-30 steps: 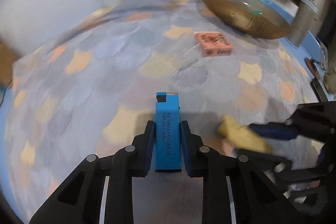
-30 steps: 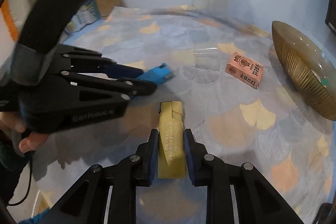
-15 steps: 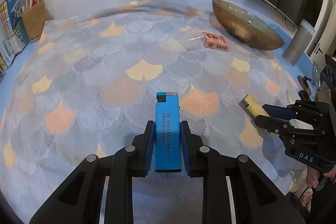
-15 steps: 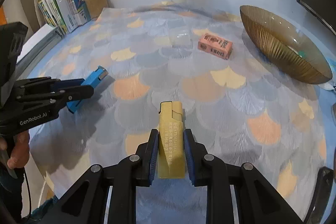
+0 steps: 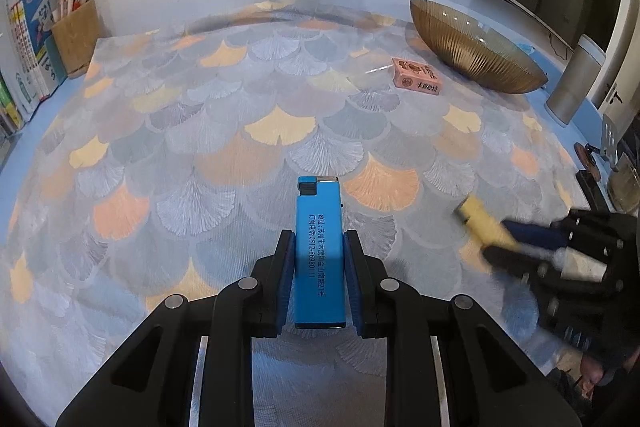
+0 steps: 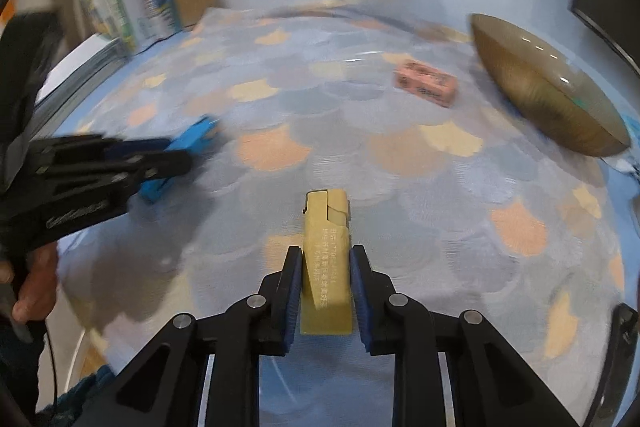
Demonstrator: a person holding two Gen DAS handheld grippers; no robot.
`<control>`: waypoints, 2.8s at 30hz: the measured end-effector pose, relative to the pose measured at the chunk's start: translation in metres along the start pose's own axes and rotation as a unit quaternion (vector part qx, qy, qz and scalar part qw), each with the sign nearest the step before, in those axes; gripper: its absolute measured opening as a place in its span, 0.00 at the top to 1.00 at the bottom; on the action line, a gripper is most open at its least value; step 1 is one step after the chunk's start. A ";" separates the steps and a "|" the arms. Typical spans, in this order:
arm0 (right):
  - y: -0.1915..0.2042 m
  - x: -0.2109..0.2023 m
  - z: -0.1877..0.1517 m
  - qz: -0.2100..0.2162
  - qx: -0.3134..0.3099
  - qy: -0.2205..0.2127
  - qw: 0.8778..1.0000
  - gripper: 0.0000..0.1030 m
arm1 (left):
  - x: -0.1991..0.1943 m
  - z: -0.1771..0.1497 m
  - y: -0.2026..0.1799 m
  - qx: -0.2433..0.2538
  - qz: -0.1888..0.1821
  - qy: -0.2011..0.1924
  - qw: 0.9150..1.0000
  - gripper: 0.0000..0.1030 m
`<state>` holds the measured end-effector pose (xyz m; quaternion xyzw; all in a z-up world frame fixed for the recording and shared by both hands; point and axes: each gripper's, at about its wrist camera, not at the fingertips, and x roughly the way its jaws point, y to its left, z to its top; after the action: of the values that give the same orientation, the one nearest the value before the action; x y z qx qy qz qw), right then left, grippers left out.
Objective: Organize rigid objects
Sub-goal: 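Carry the USB stick and yellow lighter into the brown bowl and open both grippers, then bring both grippers back to the clear cup and pink box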
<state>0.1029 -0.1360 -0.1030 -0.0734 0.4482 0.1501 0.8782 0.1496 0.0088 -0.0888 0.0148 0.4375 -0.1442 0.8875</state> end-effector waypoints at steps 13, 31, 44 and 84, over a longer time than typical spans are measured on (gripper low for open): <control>-0.045 -0.081 0.051 -0.052 0.013 -0.104 0.993 0.77 | -0.039 0.068 -0.038 0.049 -0.012 -0.070 0.996 0.80; -0.229 -0.107 0.137 -0.160 0.160 -0.129 0.965 0.77 | 0.048 0.226 -0.178 0.080 -0.130 -0.059 0.986 0.80; -0.273 -0.077 0.115 -0.105 0.223 -0.089 0.965 0.69 | 0.080 0.220 -0.193 0.059 -0.124 -0.024 0.990 0.63; -0.064 0.019 0.029 -0.028 0.091 -0.074 0.993 0.23 | 0.032 0.035 0.041 -0.130 0.097 -0.069 0.984 0.35</control>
<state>0.1570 -0.1855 -0.1017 0.0058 0.3915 0.0893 0.9158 0.2054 0.0347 -0.0961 -0.0687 0.3864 -0.0001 0.9198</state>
